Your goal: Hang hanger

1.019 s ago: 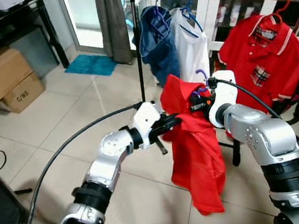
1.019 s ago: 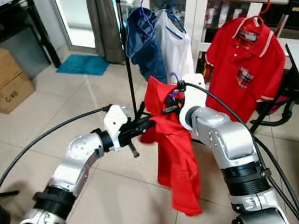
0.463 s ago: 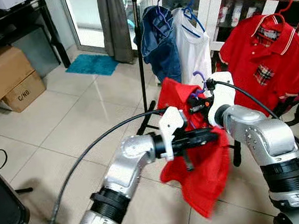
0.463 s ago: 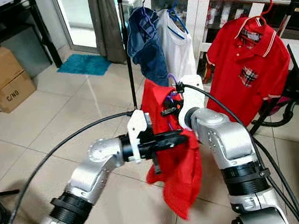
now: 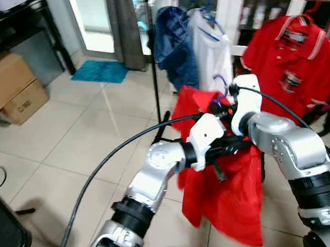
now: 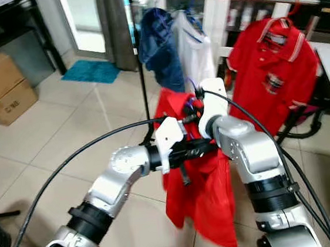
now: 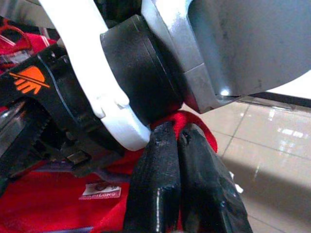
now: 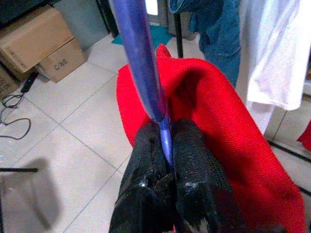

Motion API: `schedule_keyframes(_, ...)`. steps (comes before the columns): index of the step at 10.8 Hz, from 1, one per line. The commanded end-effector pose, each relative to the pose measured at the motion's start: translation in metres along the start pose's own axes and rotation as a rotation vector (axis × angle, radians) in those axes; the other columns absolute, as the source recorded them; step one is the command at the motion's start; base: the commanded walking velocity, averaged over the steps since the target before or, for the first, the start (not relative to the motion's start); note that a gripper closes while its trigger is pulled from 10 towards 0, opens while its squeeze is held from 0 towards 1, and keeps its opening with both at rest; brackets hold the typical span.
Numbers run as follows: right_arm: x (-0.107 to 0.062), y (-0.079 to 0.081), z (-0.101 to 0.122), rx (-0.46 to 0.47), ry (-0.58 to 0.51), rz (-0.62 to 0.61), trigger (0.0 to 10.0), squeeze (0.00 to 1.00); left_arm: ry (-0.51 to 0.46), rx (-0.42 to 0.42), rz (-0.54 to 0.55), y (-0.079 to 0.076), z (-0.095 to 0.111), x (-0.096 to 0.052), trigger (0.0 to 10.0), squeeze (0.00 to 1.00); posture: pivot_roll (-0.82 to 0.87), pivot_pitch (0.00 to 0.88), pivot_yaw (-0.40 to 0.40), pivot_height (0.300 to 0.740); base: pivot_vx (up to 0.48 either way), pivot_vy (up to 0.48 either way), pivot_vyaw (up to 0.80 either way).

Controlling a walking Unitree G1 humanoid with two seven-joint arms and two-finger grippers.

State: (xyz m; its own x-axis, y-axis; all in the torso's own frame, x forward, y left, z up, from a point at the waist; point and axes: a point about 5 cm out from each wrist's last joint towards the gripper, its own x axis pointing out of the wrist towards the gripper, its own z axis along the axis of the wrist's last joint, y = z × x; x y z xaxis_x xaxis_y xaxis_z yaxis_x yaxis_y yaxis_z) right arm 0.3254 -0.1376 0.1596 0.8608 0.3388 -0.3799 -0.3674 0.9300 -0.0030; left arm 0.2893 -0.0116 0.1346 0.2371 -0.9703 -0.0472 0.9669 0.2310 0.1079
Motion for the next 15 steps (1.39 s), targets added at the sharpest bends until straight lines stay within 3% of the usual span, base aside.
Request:
schedule_keyframes(1,-0.001,0.013,-0.006,0.009,0.025,0.082,10.0,0.00,0.031,0.002,0.301,0.040,0.002,-0.025,0.1,0.00,-0.06,0.000,0.036,0.740,0.000,0.000,0.00)
schedule_keyframes(2,-0.001,0.013,-0.006,0.007,0.025,0.083,10.0,0.00,0.012,-0.006,0.280,0.038,0.003,-0.023,0.1,0.00,-0.06,0.000,0.037,0.740,0.000,0.000,0.00)
schedule_keyframes(3,-0.001,0.014,-0.006,0.005,0.023,0.085,10.0,0.00,-0.007,-0.010,0.248,0.034,0.004,-0.020,8.9,0.00,-0.06,0.000,0.037,0.740,0.000,0.000,0.00)
schedule_keyframes(4,0.000,0.014,-0.006,0.005,0.021,0.086,10.0,0.00,-0.019,-0.026,0.247,0.033,0.004,-0.019,10.0,0.00,-0.06,0.000,0.038,0.740,0.000,0.000,0.00)
schedule_keyframes(5,0.000,0.013,-0.005,0.004,0.019,0.087,10.0,0.00,-0.023,-0.060,0.207,0.031,0.004,-0.018,10.0,1.00,-0.06,0.000,0.038,0.740,0.000,0.000,0.00)
schedule_keyframes(11,0.000,0.012,-0.004,0.000,0.015,0.087,10.0,0.00,0.023,-0.082,0.210,0.035,-0.001,-0.028,10.0,1.00,-0.06,0.000,0.035,0.740,0.000,0.000,0.00)
schedule_keyframes(15,-0.002,0.010,-0.004,-0.007,0.009,0.091,10.0,0.00,0.123,-0.021,0.203,0.040,-0.003,-0.049,10.0,1.00,-0.06,0.000,0.033,0.740,0.000,0.000,0.00)
